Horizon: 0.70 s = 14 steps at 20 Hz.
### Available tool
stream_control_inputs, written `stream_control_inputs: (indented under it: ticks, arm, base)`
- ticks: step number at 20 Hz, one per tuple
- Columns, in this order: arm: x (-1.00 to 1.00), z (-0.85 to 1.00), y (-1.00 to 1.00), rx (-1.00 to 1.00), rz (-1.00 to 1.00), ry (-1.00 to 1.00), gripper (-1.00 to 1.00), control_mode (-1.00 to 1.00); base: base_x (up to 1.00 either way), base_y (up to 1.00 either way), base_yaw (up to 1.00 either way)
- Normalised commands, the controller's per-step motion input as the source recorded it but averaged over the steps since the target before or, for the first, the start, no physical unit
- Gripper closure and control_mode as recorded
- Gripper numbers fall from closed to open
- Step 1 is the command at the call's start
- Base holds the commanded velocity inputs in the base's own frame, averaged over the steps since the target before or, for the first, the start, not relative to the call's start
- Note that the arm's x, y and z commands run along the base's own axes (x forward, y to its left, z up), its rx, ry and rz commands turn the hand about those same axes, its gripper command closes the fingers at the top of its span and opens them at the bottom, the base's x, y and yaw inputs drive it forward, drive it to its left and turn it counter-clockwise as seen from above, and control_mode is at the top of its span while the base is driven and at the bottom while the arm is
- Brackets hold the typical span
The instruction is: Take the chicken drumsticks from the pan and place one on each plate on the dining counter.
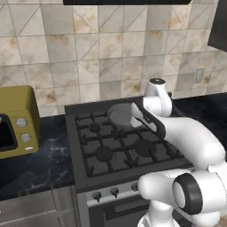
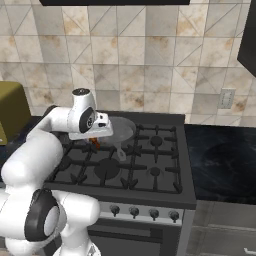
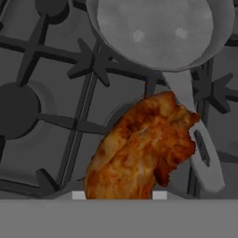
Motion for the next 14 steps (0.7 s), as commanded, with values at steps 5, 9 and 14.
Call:
stream_control_inputs:
  ticks: [5,9,14]
  arm:
    - [-0.62,0.00,0.00,0.00,-0.09,-0.02,1.00,-1.00]
    - [-0.26,-0.01,0.00,-0.02,0.00,0.00,1.00,-1.00]
    - [0.00,0.00,0.00,0.00,0.00,0.00,1.00,-1.00]
  base:
    - [0.00,0.00,0.00]
    - [0.00,0.00,0.00]
    - [0.00,0.00,0.00]
